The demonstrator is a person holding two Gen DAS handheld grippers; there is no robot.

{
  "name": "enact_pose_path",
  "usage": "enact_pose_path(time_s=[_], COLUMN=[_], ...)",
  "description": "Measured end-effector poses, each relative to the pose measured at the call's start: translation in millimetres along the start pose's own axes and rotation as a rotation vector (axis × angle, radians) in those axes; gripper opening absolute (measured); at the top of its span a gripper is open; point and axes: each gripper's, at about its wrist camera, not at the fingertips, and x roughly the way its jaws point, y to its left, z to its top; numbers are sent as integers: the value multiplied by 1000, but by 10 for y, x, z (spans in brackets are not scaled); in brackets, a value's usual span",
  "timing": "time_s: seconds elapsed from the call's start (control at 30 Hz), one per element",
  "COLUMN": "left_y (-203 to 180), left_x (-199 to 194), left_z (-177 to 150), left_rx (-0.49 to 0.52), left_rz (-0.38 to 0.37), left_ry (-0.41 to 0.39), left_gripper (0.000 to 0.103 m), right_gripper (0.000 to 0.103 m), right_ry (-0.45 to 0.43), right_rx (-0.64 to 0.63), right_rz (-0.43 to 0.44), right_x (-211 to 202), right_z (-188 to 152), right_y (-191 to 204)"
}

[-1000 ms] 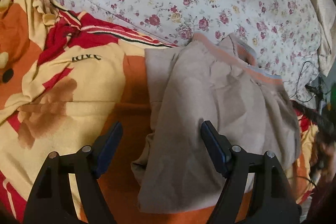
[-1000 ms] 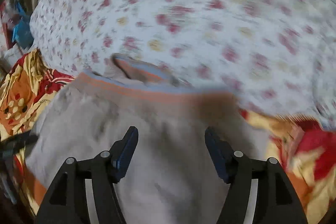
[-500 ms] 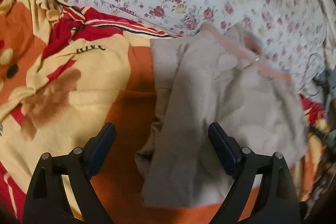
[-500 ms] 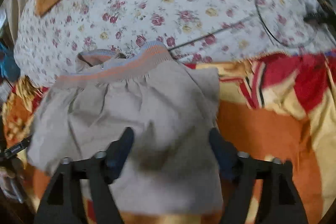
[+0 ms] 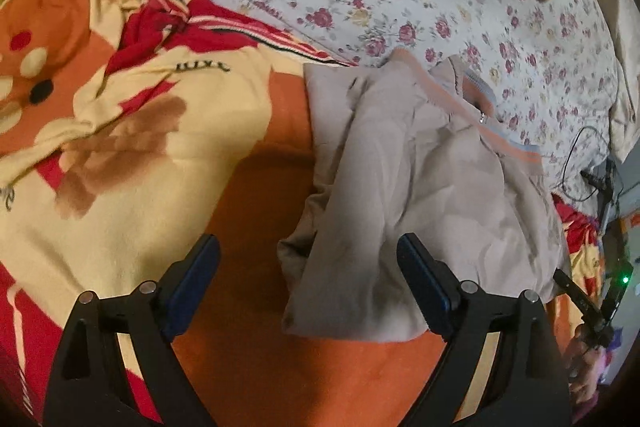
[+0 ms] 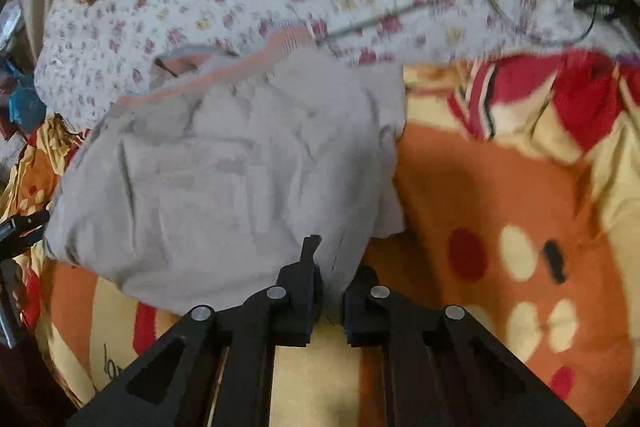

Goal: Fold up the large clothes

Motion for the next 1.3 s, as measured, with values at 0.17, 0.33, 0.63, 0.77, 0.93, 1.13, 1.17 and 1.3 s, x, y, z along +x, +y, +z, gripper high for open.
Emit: enact_pose_path(time_s=[0.17,0.33,0.63,0.77,0.93,1.13,1.17,1.3], left_y=[14,-85,-279,-337,-361,-388,-385,-355], left_x=[-3,-69,-22,40,122,197,210,236], left_z=[-61,-74,-39,-76,-77,-33,-24,-9], left_rx=[-14,33,69,112,141,155,152,129], left_rz=[-15,6,46,84,114,130,131,124], left_ry=[15,-28,-72,-73,-64,-54,-50,-41], left_gripper=[91,91,91,91,91,91,91,91], right_gripper=[0,1,50,43,32,35,35,34], right_ry=[30,65,-8,1,-3,122,101,97], right_rx=[-48,-11,1,-193,-238,-274,-270,-249], right_rz=[-144,-134,89,157,187,124,126,137], right_x=[126,50,-395,-175,171,838,876,795], right_z=[-50,-51,232,349,495,388,362,403], right_y=[-85,-136,422,1211,1775,2034,2028,2002])
